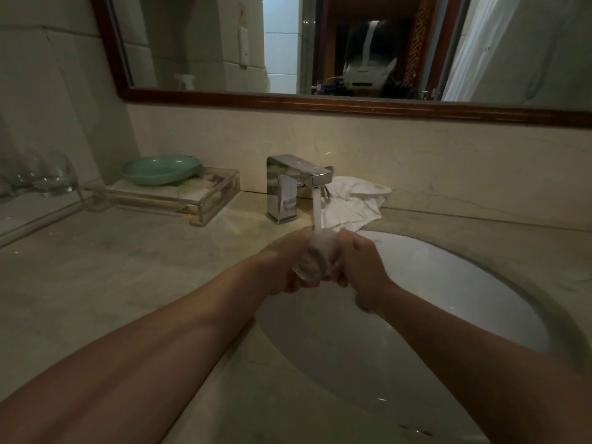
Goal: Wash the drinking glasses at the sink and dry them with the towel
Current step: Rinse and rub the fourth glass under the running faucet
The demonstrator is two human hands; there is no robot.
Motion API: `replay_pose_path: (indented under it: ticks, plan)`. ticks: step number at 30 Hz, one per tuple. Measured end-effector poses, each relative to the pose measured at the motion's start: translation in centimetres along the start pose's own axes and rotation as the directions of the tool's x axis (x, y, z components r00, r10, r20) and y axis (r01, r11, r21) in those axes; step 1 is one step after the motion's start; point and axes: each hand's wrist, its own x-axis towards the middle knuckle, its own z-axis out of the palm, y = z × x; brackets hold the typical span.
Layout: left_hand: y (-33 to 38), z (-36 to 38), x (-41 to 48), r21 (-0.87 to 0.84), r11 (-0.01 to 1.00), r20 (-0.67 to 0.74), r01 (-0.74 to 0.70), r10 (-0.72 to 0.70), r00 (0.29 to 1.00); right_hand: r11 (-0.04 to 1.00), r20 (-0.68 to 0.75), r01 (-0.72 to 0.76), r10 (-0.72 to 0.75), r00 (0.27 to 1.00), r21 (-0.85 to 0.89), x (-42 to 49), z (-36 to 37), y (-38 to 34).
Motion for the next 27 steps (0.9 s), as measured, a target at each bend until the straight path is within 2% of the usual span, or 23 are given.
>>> replay_pose_path:
  ticks: [2, 5, 7, 10, 12, 17, 20, 24, 27]
  plan:
    - [-0.2, 0.1, 0.2, -0.016, 1.0, -0.016, -0.026, 0.026, 1.0, 0.997, 0.032, -0.068, 0.066, 0.997, 0.049, 0.4, 0.2, 0.2]
    - [-0.3, -0.2, 0.5, -0.064, 0.997, 0.044, -0.033, 0.036, 0.998, 0.96, 0.228, -0.253, 0.221, 0.948, 0.12, 0.2, 0.9, 0.0]
    - [-0.2, -0.4, 0.6, -0.032, 0.999, 0.067, 0.026, -0.024, 0.997, 0.973, 0.319, -0.231, 0.211, 0.924, 0.025, -0.2, 0.9, 0.0]
    - [0.1, -0.2, 0.3, -0.134, 0.985, 0.023, 0.108, -0.105, 0.994, 0.982, 0.442, -0.19, 0.17, 0.881, 0.003, -0.3, 0.5, 0.9]
    - [0.3, -0.1, 0.2, -0.145, 0.98, 0.001, 0.137, -0.138, 0.99, 0.98, 0.443, -0.199, 0.172, 0.88, 0.015, -0.4, 0.3, 1.4]
    - [0.2, -0.3, 0.6, -0.18, 0.974, 0.022, 0.141, -0.139, 0.99, 0.989, 0.346, -0.143, 0.119, 0.931, 0.043, -0.4, 0.5, 1.2]
    - [0.2, -0.6, 1.1, -0.095, 0.976, 0.06, 0.194, -0.189, 0.98, 0.983, 0.397, -0.177, 0.141, 0.907, 0.056, -0.5, 0.8, 1.2]
    - [-0.2, -0.5, 1.5, -0.158, 0.979, -0.021, 0.127, -0.132, 0.991, 0.997, 0.277, -0.028, 0.048, 0.96, -0.076, -0.4, 0.5, 0.6]
    - [-0.3, -0.2, 1.2, -0.12, 0.985, -0.03, 0.12, -0.124, 0.992, 0.991, 0.388, -0.009, 0.062, 0.92, -0.135, -0.1, -0.3, 0.9]
